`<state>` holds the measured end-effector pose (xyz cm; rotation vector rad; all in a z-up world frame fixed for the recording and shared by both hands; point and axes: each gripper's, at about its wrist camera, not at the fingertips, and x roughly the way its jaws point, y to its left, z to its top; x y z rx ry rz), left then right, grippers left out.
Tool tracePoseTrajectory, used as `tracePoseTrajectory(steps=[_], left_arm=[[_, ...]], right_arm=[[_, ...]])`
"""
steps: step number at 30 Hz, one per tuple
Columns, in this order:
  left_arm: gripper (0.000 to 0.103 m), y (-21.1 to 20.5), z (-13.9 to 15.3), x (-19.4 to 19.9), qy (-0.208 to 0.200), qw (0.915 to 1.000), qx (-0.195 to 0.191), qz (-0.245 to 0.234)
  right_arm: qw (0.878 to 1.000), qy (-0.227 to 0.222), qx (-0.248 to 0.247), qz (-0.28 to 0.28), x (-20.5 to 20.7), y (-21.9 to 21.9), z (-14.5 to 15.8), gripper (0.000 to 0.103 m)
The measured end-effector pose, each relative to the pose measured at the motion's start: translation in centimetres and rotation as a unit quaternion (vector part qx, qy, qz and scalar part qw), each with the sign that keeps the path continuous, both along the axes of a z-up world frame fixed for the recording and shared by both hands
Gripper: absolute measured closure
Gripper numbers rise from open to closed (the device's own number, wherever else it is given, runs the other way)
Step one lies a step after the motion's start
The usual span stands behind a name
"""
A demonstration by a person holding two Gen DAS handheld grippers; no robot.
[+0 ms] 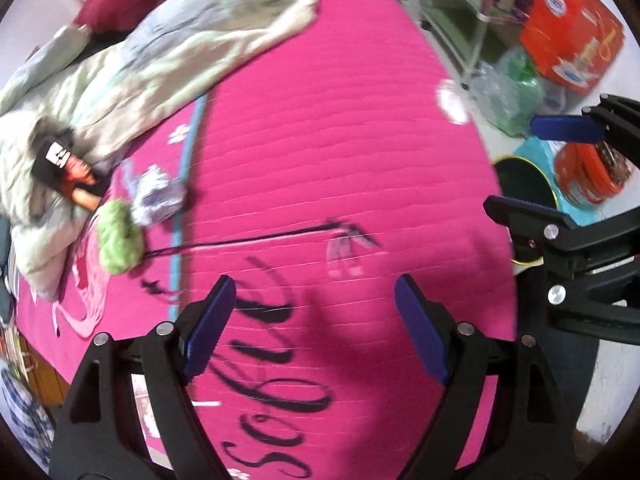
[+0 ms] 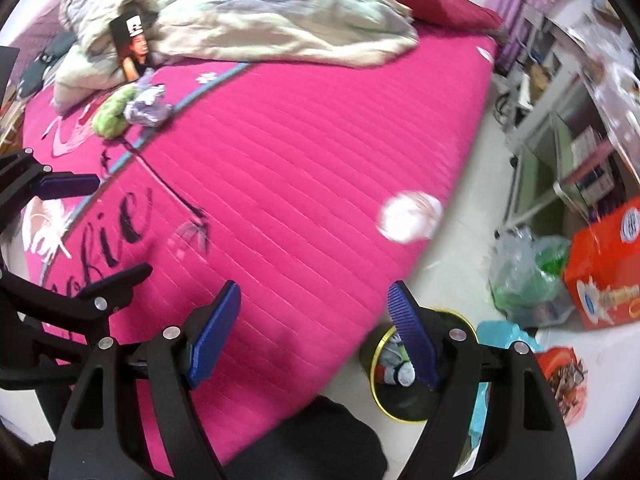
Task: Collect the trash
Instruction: 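Move both grippers back over the bed toward the green sock and paper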
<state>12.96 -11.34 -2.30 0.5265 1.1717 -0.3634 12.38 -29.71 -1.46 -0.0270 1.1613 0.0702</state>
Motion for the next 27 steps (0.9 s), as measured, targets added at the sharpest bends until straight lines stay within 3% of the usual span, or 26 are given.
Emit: tracePoseTrajectory(steps=[15, 27], left_arm=[[0.023, 10.4, -0.6, 4.2, 0.001, 0.9974, -0.02, 0.069], [0.021, 14.2, -1.3, 6.7, 0.003, 0.9953, -0.027, 0.092]], right_arm=[[0.998, -0.003, 0.003, 0.061, 6.3, 9.7, 0.6, 0.03], [0.996, 0.007, -0.002, 0.085, 9.2, 14.0, -0.3, 0.027]])
